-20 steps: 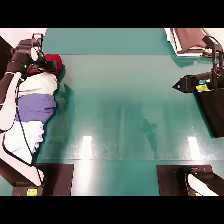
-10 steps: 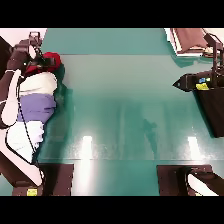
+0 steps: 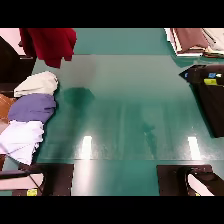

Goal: Fold the shirts.

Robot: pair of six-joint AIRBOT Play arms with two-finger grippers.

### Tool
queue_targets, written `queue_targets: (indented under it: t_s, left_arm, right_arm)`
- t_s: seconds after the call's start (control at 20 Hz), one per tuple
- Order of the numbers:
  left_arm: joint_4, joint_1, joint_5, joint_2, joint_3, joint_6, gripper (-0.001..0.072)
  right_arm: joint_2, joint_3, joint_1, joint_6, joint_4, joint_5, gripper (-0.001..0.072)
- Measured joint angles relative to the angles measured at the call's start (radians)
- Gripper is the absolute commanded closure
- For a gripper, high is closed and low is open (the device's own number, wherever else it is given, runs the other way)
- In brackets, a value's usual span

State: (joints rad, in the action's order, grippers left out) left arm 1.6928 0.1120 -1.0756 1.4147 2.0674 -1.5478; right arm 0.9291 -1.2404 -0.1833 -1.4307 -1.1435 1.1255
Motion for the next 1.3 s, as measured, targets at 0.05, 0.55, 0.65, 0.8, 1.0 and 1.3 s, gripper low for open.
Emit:
queue_targets:
  t_s: [0.05, 0.55, 0.65, 0.8, 1.0, 1.3]
  left_arm:
    - [0.0, 0.043, -0.025, -0.048, 0.002, 0.008, 0.0683]
    - [-0.203, 0.555, -0.141, -0.135, -0.251, 0.048, 0.0095]
    - [-0.299, 0.601, -0.098, -0.108, -0.29, 0.066, 0.0093]
    - [-0.315, 0.567, -0.061, -0.094, -0.312, 0.07, 0.0093]
    - [-0.284, 0.343, -0.117, -0.09, -0.353, 0.027, 0.0093]
    - [-0.368, -0.024, -0.157, -0.087, -0.637, 0.009, 0.0092]
  right_arm:
    - [-0.021, 0.0, 0.0, 0.0, 0.0, -0.022, 0.0692]
    - [-0.004, -0.278, 0.0, 0.0, -0.008, 0.027, 0.0692]
    - [0.022, -0.35, 0.0, 0.0, -0.008, 0.068, 0.0692]
    - [0.05, -0.429, 0.0, 0.0, -0.008, 0.136, 0.0692]
    - [0.059, -0.469, 0.0, 0.0, -0.008, 0.202, 0.0692]
    - [0.065, -0.482, 0.0, 0.0, -0.009, 0.23, 0.0692]
